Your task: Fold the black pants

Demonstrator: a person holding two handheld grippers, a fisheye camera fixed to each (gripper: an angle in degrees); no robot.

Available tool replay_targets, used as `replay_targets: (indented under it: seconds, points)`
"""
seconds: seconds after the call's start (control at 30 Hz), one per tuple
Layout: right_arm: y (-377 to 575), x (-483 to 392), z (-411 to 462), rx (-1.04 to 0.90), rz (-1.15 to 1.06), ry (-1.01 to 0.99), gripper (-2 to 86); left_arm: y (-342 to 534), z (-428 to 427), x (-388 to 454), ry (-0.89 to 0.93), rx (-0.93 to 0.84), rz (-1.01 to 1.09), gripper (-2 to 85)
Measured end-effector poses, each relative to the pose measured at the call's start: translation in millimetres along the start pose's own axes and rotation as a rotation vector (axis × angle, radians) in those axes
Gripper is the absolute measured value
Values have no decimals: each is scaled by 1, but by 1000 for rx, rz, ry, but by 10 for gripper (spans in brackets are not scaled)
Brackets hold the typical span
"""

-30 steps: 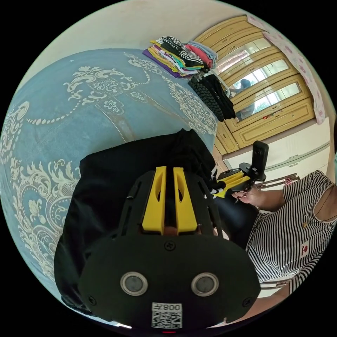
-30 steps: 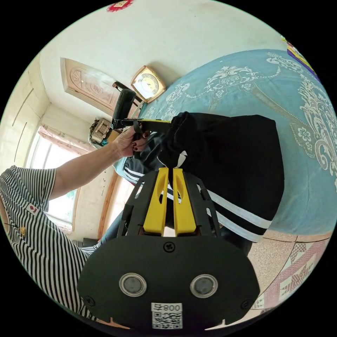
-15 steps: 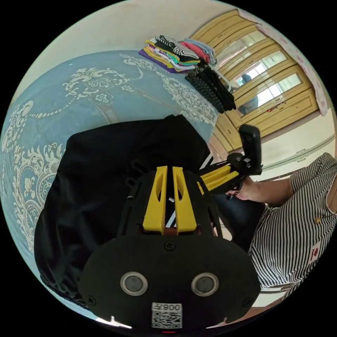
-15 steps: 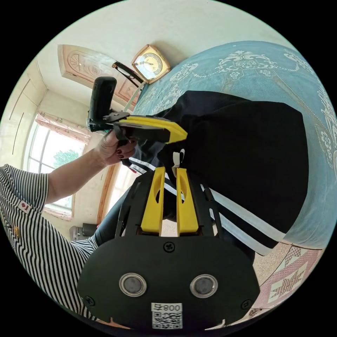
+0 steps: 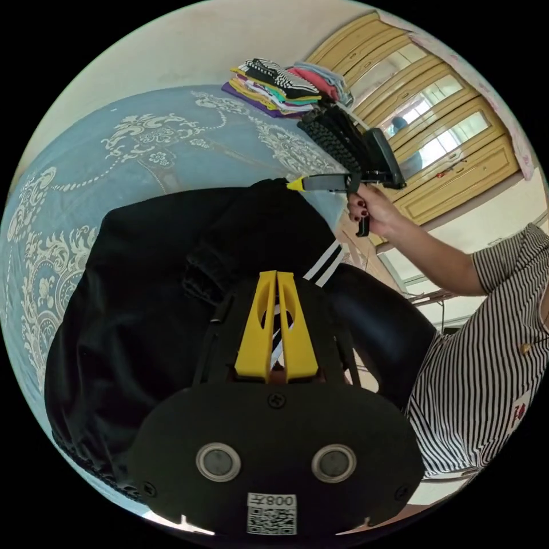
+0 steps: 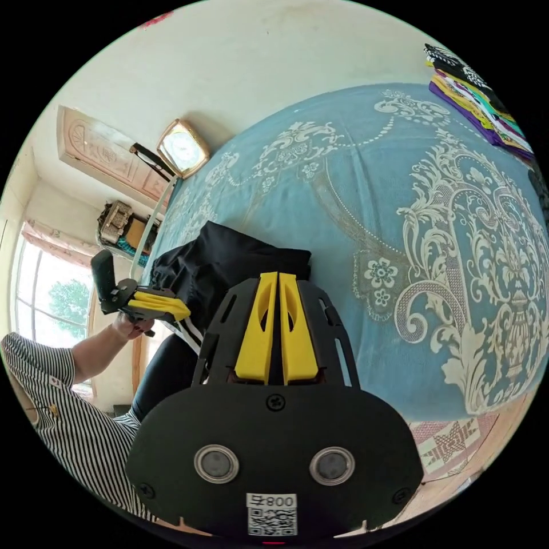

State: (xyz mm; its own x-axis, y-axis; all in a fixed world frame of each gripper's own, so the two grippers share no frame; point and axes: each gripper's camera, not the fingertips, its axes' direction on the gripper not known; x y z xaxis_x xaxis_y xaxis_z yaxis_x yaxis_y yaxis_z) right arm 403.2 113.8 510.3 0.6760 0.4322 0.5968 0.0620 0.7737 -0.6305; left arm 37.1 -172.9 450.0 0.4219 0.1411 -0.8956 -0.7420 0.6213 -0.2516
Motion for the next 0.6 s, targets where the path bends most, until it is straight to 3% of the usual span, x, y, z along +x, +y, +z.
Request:
replay_targets:
  seconds: [0.17,0.37,0.47,0.6]
  points:
    - [-20,9,8,-52,19,-26,2,22,2,-6,85,54,-100,2]
    - [-9,5,-20,40,25,-56,1,39,6,8,22,47,-140,2]
    - [4,-2,-35,48,9,-101,1,47,3,13,67,125,-170,2]
    - [23,-8,-36,-16,-17,-60,1,50,6,23,-1,153,-212,3]
